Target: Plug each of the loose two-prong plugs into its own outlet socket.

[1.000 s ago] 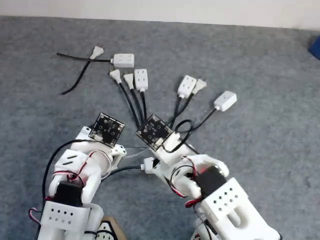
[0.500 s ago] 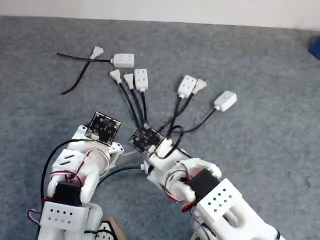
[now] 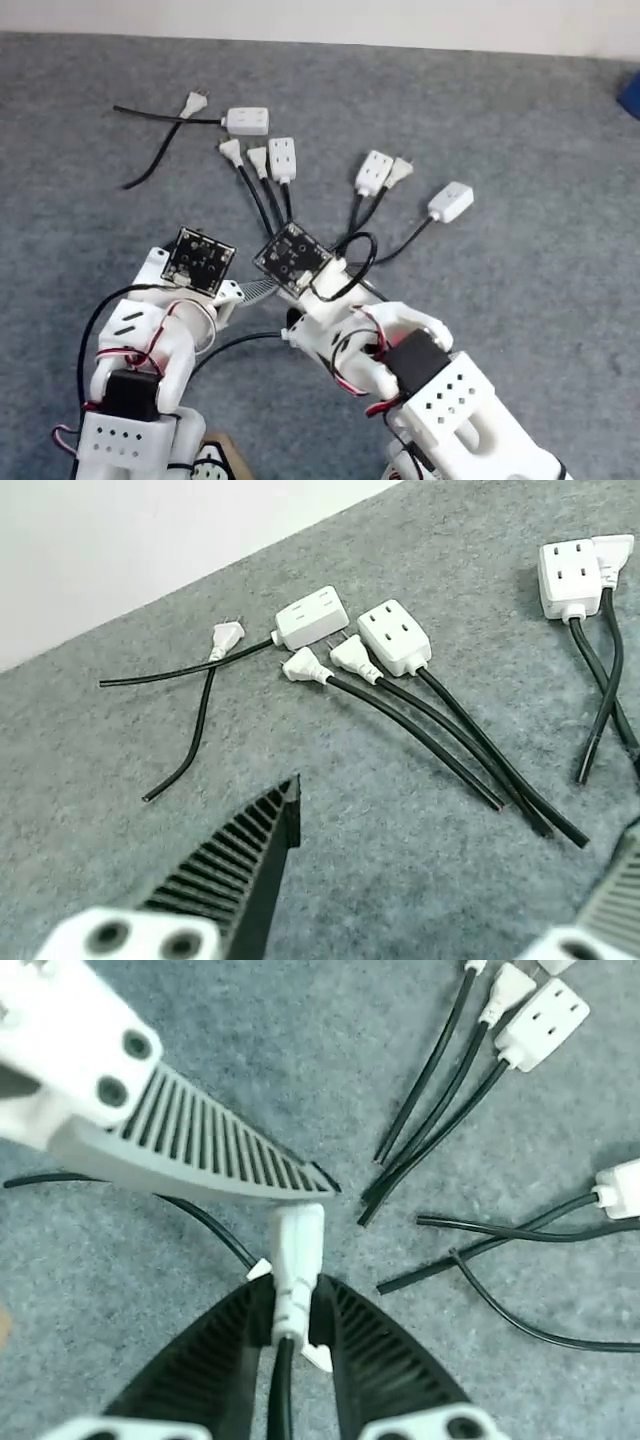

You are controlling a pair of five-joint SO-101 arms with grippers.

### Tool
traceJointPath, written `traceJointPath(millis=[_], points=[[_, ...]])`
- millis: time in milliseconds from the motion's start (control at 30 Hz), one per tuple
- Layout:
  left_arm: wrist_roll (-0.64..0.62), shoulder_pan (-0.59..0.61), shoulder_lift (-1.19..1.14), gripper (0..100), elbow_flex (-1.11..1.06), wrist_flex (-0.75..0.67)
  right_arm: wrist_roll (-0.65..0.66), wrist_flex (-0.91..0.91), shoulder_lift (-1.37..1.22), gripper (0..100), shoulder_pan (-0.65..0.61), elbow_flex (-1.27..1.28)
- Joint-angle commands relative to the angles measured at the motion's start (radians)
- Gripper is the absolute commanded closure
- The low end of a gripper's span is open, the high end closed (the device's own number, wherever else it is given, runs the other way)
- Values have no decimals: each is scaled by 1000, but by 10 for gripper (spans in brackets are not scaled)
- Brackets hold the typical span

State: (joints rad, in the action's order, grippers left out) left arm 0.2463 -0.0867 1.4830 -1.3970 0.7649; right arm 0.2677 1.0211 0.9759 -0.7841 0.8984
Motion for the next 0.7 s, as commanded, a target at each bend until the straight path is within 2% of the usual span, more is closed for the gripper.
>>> traceJointPath(millis=[0, 267, 333, 533, 667], points=[[11, -50, -8, 534, -1, -2, -29, -5, 4, 992, 31, -87], [11, -41, -8, 591, 2, -6, -26, 5, 2, 992, 35, -74], [8, 7, -7, 591, 8, -8, -26, 35, 2, 992, 35, -53], [-164, 196, -7, 595, 12, -92, -32, 76, -8, 992, 70, -5], [-256, 266, -8, 595, 30, -94, -34, 134, -156, 992, 65, -16]])
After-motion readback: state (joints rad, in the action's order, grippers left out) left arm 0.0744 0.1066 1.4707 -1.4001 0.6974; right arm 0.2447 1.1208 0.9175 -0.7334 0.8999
